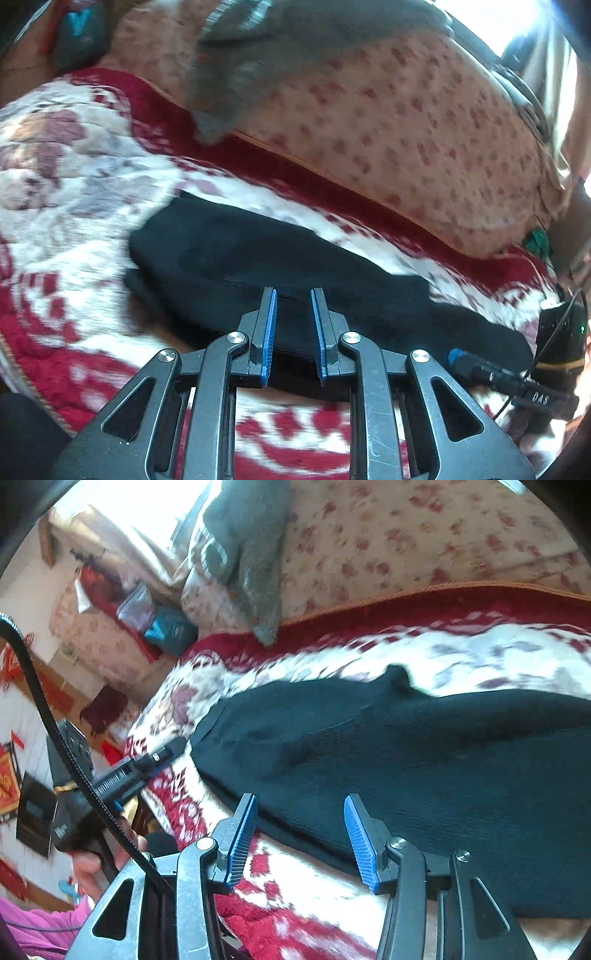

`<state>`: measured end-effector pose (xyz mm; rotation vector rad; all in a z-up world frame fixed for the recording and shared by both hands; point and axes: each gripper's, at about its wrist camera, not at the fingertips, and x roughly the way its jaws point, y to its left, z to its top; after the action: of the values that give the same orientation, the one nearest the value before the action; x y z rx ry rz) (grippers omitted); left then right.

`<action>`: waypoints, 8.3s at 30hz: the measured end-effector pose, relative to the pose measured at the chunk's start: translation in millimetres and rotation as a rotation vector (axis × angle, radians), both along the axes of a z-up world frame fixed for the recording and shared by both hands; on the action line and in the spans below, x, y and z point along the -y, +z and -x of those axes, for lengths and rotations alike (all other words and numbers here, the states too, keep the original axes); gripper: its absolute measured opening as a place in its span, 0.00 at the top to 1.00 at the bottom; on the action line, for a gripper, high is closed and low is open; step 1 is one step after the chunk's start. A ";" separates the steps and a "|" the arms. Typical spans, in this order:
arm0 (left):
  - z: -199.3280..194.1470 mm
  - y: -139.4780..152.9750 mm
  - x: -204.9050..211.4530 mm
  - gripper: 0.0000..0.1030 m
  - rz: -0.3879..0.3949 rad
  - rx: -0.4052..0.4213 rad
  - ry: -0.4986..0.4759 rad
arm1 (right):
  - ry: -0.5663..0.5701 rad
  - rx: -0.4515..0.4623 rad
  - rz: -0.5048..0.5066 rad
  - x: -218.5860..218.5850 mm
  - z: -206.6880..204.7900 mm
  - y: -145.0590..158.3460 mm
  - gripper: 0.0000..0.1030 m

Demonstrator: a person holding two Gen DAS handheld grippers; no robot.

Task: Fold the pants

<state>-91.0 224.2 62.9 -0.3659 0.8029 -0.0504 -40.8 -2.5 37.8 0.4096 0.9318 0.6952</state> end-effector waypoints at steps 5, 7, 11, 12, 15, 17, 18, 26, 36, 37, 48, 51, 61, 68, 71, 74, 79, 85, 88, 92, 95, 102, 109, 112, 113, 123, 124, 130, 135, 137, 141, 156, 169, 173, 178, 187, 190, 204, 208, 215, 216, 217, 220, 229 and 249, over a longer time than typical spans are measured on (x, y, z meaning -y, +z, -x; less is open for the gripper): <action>-12.3 0.8 43.2 0.63 0.013 -0.007 -0.108 | -0.148 0.000 -0.013 66.7 6.8 5.3 0.50; -16.9 1.3 58.1 0.63 0.004 -0.015 -0.136 | -0.198 -0.005 0.005 91.9 9.8 6.7 0.50; -25.9 2.7 90.3 0.63 -0.009 -0.027 -0.210 | -0.318 -0.023 -0.010 140.3 20.7 8.5 0.50; -28.9 3.0 98.3 0.63 -0.012 -0.029 -0.227 | -0.350 -0.032 -0.022 151.9 25.6 6.6 0.51; -36.6 3.5 122.2 0.63 -0.010 -0.038 -0.296 | -0.452 -0.046 -0.044 188.7 42.2 1.1 0.51; -42.4 4.3 141.0 0.63 -0.009 -0.042 -0.349 | -0.513 -0.067 -0.054 210.5 52.0 -1.9 0.51; -46.1 4.9 154.3 0.63 -0.007 -0.044 -0.385 | -0.543 -0.080 -0.055 220.6 56.5 -3.6 0.51; -58.8 0.3 235.8 0.63 0.039 -0.108 -0.566 | -0.762 -0.188 -0.156 294.0 99.8 -24.9 0.50; -34.5 -1.1 307.7 0.63 0.054 -0.139 -0.701 | -0.828 -0.227 -0.252 328.0 102.4 -39.8 0.47; -35.6 -1.4 312.2 0.63 0.054 -0.144 -0.710 | -0.828 -0.227 -0.257 329.1 101.4 -39.9 0.47; -48.9 -0.3 331.6 0.63 0.045 -0.166 -0.755 | -0.833 -0.226 -0.302 341.1 89.9 -46.2 0.47; -63.7 6.2 343.0 0.63 0.015 -0.133 -0.787 | -0.827 -0.220 -0.307 342.5 87.7 -46.4 0.47; -136.5 -16.3 395.7 0.63 -0.051 -0.209 -1.065 | -0.813 -0.186 -0.305 338.4 88.6 -47.5 0.47; -158.6 -36.7 408.1 0.63 -0.120 -0.264 -1.200 | -0.787 -0.158 -0.318 337.8 84.8 -50.6 0.46; -159.5 -43.4 412.2 0.62 -0.096 -0.300 -1.277 | -0.783 -0.155 -0.327 336.9 84.0 -51.4 0.47; -154.4 -47.7 421.3 0.49 -0.104 -0.310 -1.343 | -0.781 -0.152 -0.337 337.8 82.5 -52.2 0.47; -150.4 -54.1 442.0 0.42 -0.130 -0.328 -1.412 | -0.774 -0.141 -0.350 338.4 80.5 -53.9 0.46; -143.0 -55.0 457.3 0.40 -0.185 -0.291 -1.458 | -0.762 -0.111 -0.398 342.5 82.6 -57.3 0.47; -137.0 -55.1 460.6 0.59 -0.200 -0.253 -1.466 | -0.747 -0.094 -0.393 342.0 79.2 -58.9 0.65; -134.8 -51.5 459.8 0.86 -0.190 -0.205 -1.450 | -0.720 -0.066 -0.393 337.3 74.0 -58.3 0.83; -134.6 -46.4 455.9 0.88 -0.168 -0.178 -1.430 | -0.715 -0.040 -0.396 337.1 74.6 -53.9 0.85; -133.1 -16.5 438.8 0.89 -0.133 -0.101 -1.401 | -0.679 0.029 -0.425 329.0 73.8 -29.9 0.86; -133.1 23.1 390.6 0.89 -0.109 -0.014 -1.342 | -0.575 0.117 -0.414 298.0 66.9 16.8 0.86; -133.9 37.4 362.3 0.90 -0.087 0.009 -1.294 | -0.518 0.148 -0.397 275.6 62.9 35.6 0.86; -134.4 40.2 353.4 0.90 -0.079 0.013 -1.279 | -0.500 0.156 -0.391 268.2 62.6 40.0 0.86; -128.7 29.8 253.2 0.90 -0.022 -0.012 -1.106 | -0.295 0.137 -0.343 174.4 39.7 46.8 0.86; -129.0 25.6 245.0 0.90 -0.016 -0.021 -1.086 | -0.273 0.124 -0.334 162.8 35.3 43.5 0.86; -132.1 -7.2 181.3 0.90 0.019 -0.098 -0.918 | -0.163 0.041 -0.235 103.1 8.6 12.8 0.86; -132.7 -15.5 124.6 0.90 0.065 -0.120 -0.767 | -0.104 -0.025 -0.137 66.0 -8.2 -16.9 0.83; -131.0 -12.9 112.4 0.90 0.073 -0.111 -0.735 | -0.109 -0.028 -0.100 57.4 -10.7 -21.0 0.80; -127.3 -3.6 92.9 0.90 0.095 -0.080 -0.688 | -0.068 -0.015 -0.166 55.3 -7.6 -16.7 0.54; -77.3 30.7 125.1 0.90 0.116 -0.015 -0.766 | -0.199 -0.010 -0.231 110.6 8.7 9.6 0.54; -74.4 -19.6 170.4 0.90 -0.058 -0.094 -0.660 | -0.242 0.035 0.055 95.8 20.1 -4.5 0.53; -77.4 -25.9 160.1 0.90 0.013 -0.114 -0.635 | -0.229 0.055 0.135 86.0 20.2 -1.4 0.53; -66.8 -11.9 140.2 0.82 0.026 -0.116 -0.578 | -0.216 0.027 0.045 86.5 15.3 9.5 0.54; -30.4 12.1 57.2 0.56 0.048 -0.083 -0.356 | -0.080 0.039 0.009 23.9 -1.4 31.6 0.53; -15.0 10.9 23.8 0.56 0.055 -0.090 -0.258 | -0.017 0.041 0.013 -5.5 -13.3 35.7 0.53; 17.0 -11.4 -68.7 0.37 0.224 -0.070 0.057 | 0.278 0.070 0.130 -158.3 -80.6 36.1 0.48; 6.0 -22.2 -74.6 0.37 0.250 -0.100 0.097 | 0.356 0.088 0.212 -196.1 -105.8 30.2 0.48; -0.8 -47.2 -84.4 0.37 0.255 -0.158 0.161 | 0.523 0.131 0.375 -245.1 -135.9 15.7 0.48; -2.7 -49.8 -85.0 0.37 0.254 -0.160 0.168 | 0.538 0.140 0.391 -250.4 -135.6 13.8 0.48; -4.7 -50.8 -85.3 0.37 0.252 -0.159 0.170 | 0.560 0.148 0.411 -258.4 -137.2 11.5 0.48; -8.9 -52.0 -84.6 0.37 0.247 -0.151 0.174 | 0.604 0.141 0.435 -277.1 -143.8 4.2 0.48; -15.1 -56.1 -79.5 0.28 0.219 -0.102 0.164 | 0.675 0.059 0.361 -299.8 -159.4 -20.6 0.55; -1.7 28.3 -40.0 0.82 0.140 0.120 0.019 | 0.505 0.230 0.150 -205.5 -134.1 76.3 0.83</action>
<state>-89.4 264.2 91.2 -0.4985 0.6784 -0.1105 93.3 203.1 114.0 -0.0476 0.8656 1.0986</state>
